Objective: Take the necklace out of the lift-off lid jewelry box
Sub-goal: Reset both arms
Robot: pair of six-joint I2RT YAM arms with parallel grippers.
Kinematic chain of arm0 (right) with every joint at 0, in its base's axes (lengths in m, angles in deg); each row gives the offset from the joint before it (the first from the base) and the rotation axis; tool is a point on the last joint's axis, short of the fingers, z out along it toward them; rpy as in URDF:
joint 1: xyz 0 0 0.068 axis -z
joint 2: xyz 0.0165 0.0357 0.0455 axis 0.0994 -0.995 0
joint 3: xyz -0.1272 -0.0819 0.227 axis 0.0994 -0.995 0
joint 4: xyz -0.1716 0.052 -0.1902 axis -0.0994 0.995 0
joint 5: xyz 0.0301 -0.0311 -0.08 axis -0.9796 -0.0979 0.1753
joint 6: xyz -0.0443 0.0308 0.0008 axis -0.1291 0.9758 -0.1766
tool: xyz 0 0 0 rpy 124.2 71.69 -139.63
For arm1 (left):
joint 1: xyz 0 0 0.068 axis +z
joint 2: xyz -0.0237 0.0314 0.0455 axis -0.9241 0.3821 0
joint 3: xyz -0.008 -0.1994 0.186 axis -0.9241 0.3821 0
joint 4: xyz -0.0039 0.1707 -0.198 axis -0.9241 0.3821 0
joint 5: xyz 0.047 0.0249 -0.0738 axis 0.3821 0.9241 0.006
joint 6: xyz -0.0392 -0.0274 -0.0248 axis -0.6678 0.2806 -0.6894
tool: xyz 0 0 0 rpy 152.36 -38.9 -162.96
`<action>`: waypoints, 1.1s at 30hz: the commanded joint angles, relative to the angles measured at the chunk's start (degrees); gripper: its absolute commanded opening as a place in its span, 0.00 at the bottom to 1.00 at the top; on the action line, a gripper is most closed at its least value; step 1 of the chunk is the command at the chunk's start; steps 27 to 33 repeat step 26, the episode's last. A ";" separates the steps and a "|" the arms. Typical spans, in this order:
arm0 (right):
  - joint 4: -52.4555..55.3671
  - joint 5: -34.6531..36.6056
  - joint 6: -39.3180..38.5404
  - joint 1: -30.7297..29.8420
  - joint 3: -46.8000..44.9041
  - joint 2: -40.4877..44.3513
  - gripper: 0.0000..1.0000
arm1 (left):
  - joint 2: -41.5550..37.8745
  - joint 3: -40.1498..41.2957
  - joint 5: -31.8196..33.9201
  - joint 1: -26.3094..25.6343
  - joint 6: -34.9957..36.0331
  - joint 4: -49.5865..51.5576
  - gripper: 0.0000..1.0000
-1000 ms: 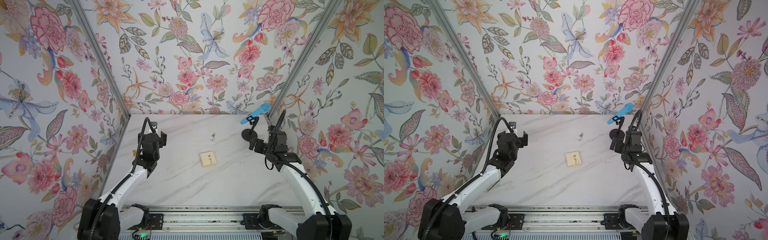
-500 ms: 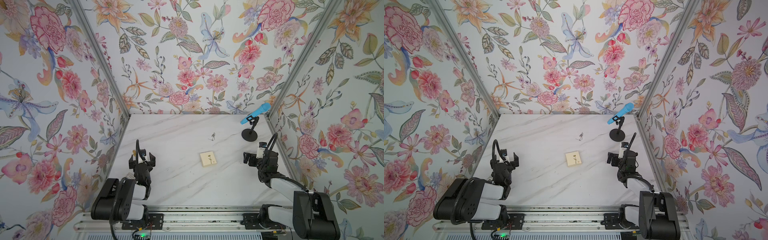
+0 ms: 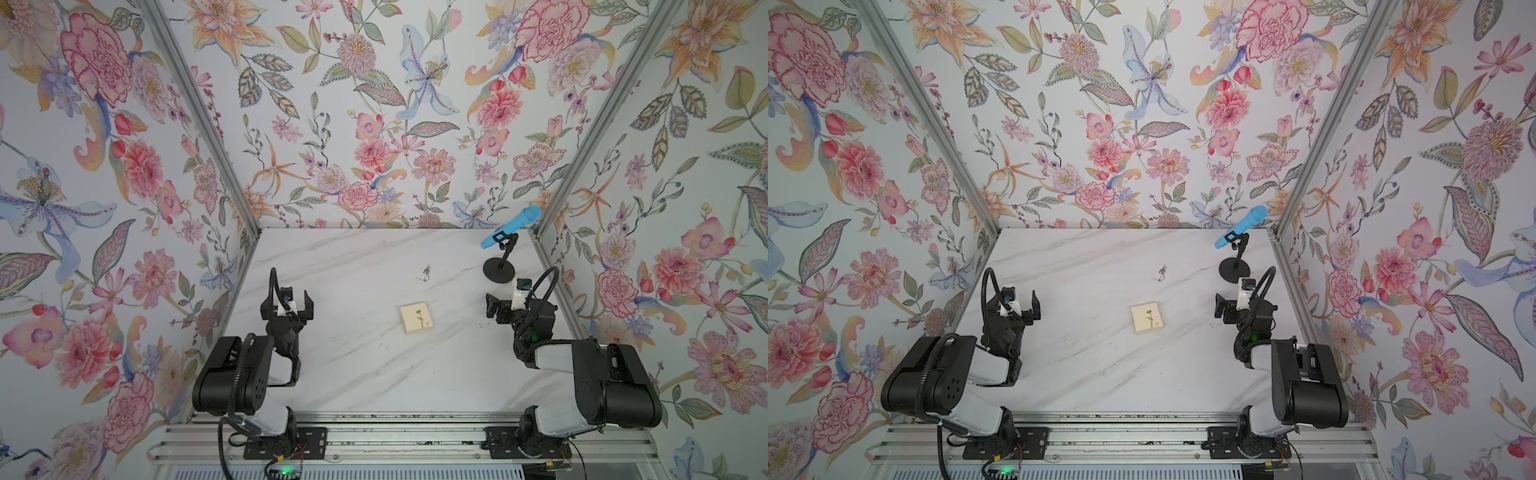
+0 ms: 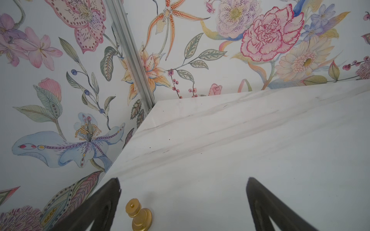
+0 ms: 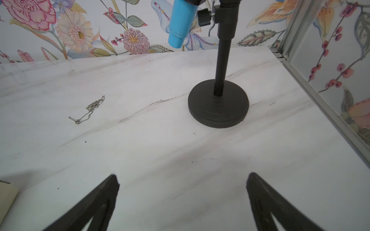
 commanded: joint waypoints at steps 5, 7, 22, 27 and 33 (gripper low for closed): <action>-11.57 8.83 -2.20 -2.44 -2.93 -2.93 1.00 | -0.04 -0.09 -1.62 0.64 -0.43 -1.65 1.00; -10.45 10.20 -2.63 -3.17 -3.16 -2.17 1.00 | -0.04 0.02 -1.60 0.61 -0.43 -1.80 1.00; -9.78 11.12 -3.26 -4.01 -2.50 -2.60 1.00 | -0.04 -0.08 -1.57 0.63 -0.43 -1.72 1.00; -9.86 10.15 -2.98 -3.42 -2.68 -2.30 1.00 | -0.04 -0.09 -1.64 0.54 -0.43 -1.72 1.00; -9.86 10.15 -2.98 -3.42 -2.68 -2.30 1.00 | -0.04 -0.09 -1.64 0.54 -0.43 -1.72 1.00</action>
